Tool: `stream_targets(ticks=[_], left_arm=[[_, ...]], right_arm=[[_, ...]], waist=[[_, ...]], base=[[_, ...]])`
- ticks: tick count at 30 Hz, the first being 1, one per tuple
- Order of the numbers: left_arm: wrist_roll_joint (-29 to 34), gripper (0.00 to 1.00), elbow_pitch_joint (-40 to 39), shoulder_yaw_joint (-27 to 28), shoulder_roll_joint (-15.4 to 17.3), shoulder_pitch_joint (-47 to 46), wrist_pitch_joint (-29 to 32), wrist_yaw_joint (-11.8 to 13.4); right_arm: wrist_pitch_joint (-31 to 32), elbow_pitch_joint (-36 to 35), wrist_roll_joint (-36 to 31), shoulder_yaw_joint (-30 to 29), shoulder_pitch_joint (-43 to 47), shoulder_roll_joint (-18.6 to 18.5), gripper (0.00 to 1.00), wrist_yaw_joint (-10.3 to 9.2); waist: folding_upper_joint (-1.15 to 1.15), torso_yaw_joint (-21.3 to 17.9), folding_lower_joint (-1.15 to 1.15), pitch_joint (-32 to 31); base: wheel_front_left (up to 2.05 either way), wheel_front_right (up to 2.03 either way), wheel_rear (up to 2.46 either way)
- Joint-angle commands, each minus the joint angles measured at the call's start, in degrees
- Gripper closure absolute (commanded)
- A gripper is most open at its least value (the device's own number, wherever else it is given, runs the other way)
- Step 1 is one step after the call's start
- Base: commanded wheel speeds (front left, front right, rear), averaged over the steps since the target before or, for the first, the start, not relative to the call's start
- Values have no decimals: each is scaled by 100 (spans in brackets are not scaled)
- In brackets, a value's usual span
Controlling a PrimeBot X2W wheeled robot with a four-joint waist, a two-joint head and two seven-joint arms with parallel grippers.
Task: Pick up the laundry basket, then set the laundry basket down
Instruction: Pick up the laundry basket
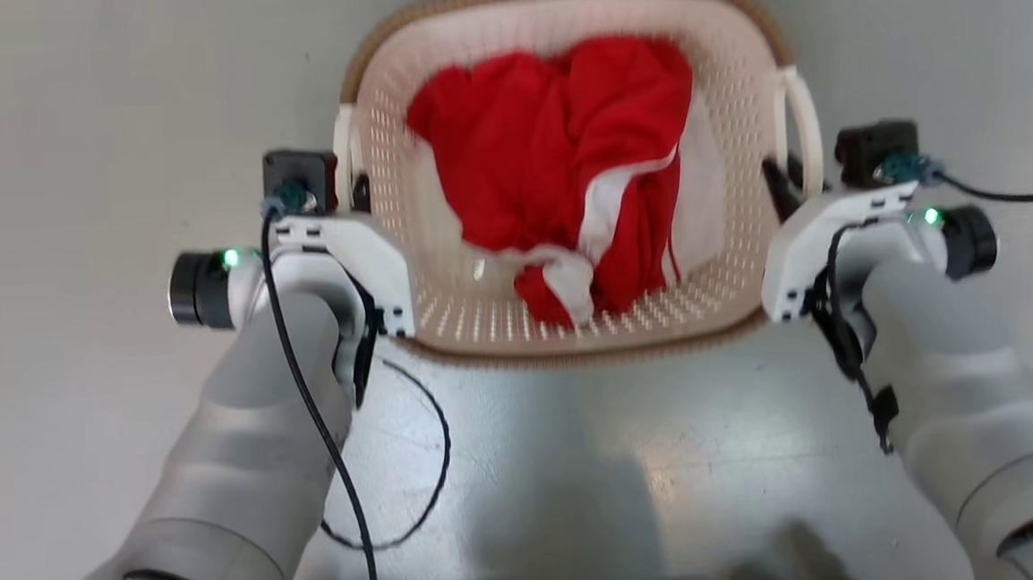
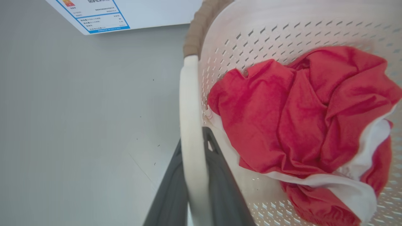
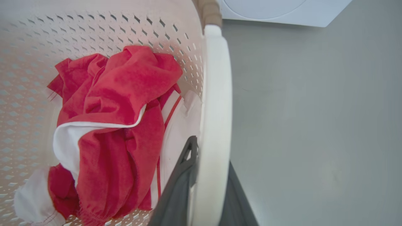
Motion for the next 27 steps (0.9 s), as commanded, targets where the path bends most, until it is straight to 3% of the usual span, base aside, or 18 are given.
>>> stream_targets(ticks=[1, 27], left_arm=[[-20, 100, -8, -5, 119, 230, 3, -41], [-640, 100, -40, -963, 119, 2734, 700, -117]], right_arm=[[92, -3, 50, 206, 404, 122, 100, 42], [1473, -500, 1660, 2201, 2536, 123, 100, 42]], waist=[[0, -38, 0, -302], [0, -616, 0, -3640]], base=[[0, 0, 0], [0, 0, 0]])
